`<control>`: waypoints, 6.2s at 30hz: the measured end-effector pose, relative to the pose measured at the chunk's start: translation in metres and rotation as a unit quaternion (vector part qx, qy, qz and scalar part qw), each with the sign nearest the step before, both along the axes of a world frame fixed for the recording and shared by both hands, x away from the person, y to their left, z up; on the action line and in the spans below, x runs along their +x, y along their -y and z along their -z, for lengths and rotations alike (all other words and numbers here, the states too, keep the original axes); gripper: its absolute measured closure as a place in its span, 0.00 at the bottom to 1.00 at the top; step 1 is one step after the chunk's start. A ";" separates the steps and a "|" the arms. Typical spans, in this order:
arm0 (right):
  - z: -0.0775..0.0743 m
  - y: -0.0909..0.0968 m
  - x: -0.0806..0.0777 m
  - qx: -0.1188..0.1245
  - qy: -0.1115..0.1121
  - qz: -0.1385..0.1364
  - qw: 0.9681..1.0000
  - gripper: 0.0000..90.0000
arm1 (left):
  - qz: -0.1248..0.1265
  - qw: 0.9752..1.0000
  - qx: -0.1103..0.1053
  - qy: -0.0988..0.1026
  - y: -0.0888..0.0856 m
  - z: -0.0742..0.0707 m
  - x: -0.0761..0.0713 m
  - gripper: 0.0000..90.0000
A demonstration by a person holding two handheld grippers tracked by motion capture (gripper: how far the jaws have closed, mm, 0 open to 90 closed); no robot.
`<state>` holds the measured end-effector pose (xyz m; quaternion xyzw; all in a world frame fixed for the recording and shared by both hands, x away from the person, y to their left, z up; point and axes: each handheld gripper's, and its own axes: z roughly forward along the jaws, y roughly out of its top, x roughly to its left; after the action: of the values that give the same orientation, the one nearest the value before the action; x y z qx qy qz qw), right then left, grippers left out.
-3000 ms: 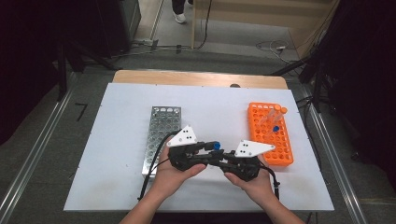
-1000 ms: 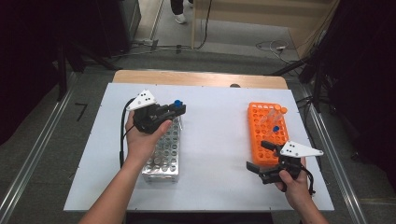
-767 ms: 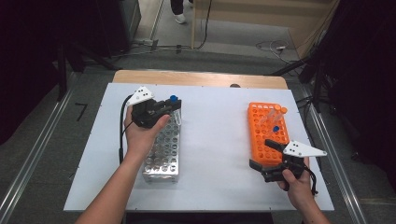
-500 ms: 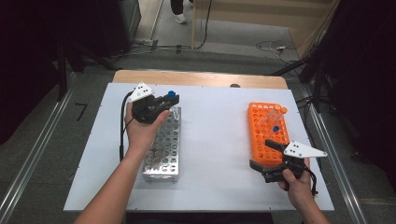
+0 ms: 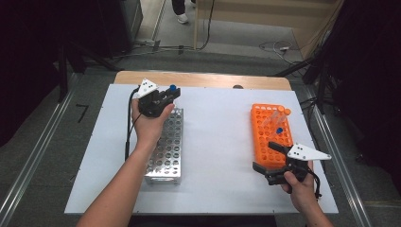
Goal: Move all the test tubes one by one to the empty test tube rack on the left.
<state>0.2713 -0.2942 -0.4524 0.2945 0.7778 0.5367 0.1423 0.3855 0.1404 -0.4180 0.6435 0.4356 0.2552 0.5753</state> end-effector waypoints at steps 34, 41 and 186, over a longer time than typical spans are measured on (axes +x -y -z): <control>0.001 0.001 0.002 0.001 -0.002 0.002 1.000 0.00 | 0.006 0.989 0.077 -0.127 0.008 0.017 0.012 0.80; 0.002 0.001 0.003 -0.003 -0.003 0.001 1.000 0.00 | 0.005 0.987 0.091 -0.132 0.009 0.016 0.010 0.76; -0.015 -0.118 0.012 -0.045 -0.034 -0.074 0.996 0.83 | 0.258 0.965 0.019 -0.029 0.087 -0.003 -0.118 0.55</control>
<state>0.2828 -0.1761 -0.4372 0.2475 0.8253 0.4997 0.0891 0.2674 0.0538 -0.4155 0.7520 0.2665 0.0873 0.5966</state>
